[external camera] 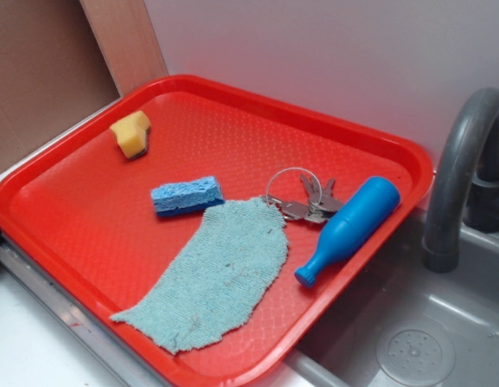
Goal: Grab the green sponge.
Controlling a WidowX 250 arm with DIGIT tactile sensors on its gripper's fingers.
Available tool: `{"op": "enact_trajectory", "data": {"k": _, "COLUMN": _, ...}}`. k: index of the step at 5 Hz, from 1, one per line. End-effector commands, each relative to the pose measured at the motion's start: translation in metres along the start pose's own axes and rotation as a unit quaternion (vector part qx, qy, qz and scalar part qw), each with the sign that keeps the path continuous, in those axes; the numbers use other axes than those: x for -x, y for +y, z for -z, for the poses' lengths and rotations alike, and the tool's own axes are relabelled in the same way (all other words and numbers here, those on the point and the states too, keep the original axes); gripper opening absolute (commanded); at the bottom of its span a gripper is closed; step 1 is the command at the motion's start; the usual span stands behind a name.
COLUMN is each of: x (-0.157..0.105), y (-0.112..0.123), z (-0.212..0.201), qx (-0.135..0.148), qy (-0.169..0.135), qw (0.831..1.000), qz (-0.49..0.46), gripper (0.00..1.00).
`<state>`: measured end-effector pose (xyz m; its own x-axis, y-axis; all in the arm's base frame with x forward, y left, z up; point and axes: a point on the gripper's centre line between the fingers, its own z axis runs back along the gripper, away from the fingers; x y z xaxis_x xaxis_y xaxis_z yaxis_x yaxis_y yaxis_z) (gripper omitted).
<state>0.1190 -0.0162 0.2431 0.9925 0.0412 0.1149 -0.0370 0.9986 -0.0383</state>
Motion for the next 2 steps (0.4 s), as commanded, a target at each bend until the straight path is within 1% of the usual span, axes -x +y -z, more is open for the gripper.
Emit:
{"op": "enact_trajectory", "data": {"k": 1, "x": 0.0, "y": 0.0, "z": 0.0, "qx": 0.0, "qy": 0.0, "qw": 1.0, "qz": 0.0, "gripper": 1.0}}
{"op": "enact_trajectory", "data": {"k": 2, "x": -0.021, "y": 0.009, "z": 0.011, "qx": -0.008, "qy": 0.022, "qw": 0.992, "qz": -0.126, "gripper": 1.0}}
